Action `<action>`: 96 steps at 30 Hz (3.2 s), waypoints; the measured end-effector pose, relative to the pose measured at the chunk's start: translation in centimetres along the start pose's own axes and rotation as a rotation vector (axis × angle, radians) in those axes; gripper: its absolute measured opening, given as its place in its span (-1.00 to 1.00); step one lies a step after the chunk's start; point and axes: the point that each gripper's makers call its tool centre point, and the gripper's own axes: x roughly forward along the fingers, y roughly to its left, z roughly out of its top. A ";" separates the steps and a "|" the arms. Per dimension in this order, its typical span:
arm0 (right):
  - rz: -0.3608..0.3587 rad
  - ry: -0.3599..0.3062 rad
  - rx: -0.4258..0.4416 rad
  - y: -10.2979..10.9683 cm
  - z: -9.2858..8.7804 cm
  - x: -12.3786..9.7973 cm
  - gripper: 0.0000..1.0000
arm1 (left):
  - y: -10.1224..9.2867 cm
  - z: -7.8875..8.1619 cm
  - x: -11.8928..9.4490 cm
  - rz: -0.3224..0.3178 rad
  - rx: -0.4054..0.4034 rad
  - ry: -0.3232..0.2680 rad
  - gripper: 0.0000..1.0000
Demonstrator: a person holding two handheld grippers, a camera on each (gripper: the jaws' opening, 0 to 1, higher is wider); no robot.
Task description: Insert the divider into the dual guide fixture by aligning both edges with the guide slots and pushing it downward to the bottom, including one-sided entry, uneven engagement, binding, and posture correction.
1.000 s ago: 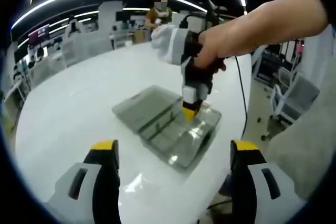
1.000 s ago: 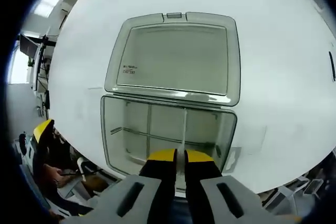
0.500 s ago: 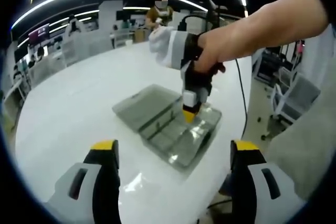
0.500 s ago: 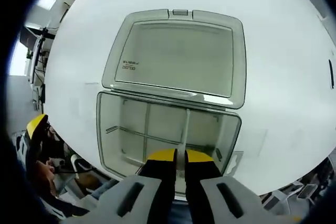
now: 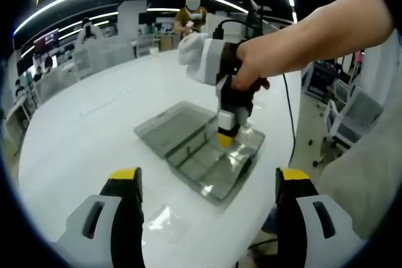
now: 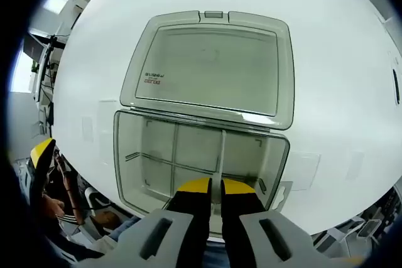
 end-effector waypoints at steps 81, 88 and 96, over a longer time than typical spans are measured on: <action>0.065 -0.164 -0.130 0.0 1.2 0.6 -0.61 | -1.4 -1.7 -0.3 0.011 -0.019 0.041 0.68; 0.109 -0.222 -0.129 0.3 1.6 -0.9 -0.56 | -1.5 -2.2 -0.9 0.018 -0.020 0.044 0.68; 0.155 -0.280 -0.133 0.5 1.6 -2.4 -0.52 | -1.1 -3.0 -2.2 0.032 -0.021 0.060 0.68</action>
